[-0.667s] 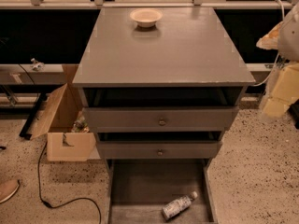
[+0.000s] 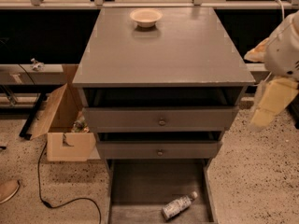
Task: Pick blue plastic bottle from bottom drawer and place on counter
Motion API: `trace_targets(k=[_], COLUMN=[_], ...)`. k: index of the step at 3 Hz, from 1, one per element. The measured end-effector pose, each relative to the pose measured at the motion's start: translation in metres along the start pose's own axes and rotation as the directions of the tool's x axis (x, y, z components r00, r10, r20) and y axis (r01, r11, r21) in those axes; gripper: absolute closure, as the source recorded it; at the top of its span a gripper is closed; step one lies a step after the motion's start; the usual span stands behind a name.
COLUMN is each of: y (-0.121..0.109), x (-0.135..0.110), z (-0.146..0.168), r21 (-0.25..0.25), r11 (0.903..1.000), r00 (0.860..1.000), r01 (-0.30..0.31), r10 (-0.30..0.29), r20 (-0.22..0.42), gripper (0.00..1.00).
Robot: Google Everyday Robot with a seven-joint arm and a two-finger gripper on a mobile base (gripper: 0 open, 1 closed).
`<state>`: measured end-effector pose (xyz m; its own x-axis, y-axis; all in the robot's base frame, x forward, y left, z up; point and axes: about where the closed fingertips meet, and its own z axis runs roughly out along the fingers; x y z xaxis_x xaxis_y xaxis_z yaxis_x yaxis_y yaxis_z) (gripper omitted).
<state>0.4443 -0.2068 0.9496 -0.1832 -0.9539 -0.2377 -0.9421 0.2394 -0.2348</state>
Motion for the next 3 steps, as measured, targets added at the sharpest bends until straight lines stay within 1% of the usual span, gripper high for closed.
trace_targets(k=[1, 2, 3], y=[0.010, 0.034, 0.034], x=[-0.004, -0.004, -0.001], z=[0.058, 0.134, 0.139], r21=[-0.040, -0.108, -0.112], r11=[0.9987, 0.9919, 0.9917], r00=[0.999, 0.996, 0.996], r01=[0.033, 0.068, 0.062], r10=[-0.032, -0.061, -0.055], r20=[0.017, 0.068, 0.068], gripper=[0.00, 0.00, 0.00])
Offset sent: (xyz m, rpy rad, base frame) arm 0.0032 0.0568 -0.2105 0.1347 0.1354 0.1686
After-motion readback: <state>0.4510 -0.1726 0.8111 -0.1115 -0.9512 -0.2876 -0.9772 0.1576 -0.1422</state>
